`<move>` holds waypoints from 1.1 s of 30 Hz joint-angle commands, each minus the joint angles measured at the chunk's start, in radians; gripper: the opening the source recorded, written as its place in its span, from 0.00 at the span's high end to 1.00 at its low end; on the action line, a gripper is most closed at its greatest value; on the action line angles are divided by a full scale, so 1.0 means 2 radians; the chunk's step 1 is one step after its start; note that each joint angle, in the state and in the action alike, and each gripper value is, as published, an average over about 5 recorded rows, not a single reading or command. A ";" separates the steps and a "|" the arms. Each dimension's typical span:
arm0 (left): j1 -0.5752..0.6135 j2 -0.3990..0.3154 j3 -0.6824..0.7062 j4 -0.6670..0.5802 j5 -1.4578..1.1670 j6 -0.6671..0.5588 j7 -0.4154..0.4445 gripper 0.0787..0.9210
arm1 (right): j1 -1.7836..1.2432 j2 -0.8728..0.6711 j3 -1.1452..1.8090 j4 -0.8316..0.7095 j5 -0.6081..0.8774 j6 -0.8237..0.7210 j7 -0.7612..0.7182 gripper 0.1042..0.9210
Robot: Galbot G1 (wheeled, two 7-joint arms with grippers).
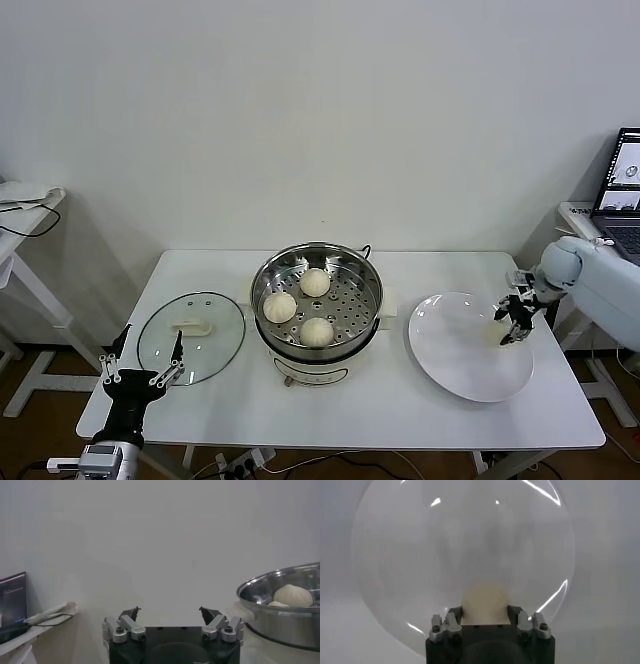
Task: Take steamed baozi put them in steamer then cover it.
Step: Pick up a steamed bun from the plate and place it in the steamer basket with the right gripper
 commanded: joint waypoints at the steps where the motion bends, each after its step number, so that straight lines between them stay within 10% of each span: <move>1: -0.006 0.004 0.003 -0.001 -0.002 0.001 0.000 0.12 | 0.163 0.007 -0.098 0.078 0.039 -0.013 -0.075 0.39; 16: -0.018 0.010 0.018 0.000 -0.002 0.002 -0.001 0.12 | 0.360 0.149 -0.206 0.249 0.234 -0.135 -0.084 0.40; 33: -0.023 0.010 0.020 0.002 -0.002 0.001 -0.001 0.12 | 0.278 0.249 -0.231 0.215 0.245 -0.168 -0.011 0.41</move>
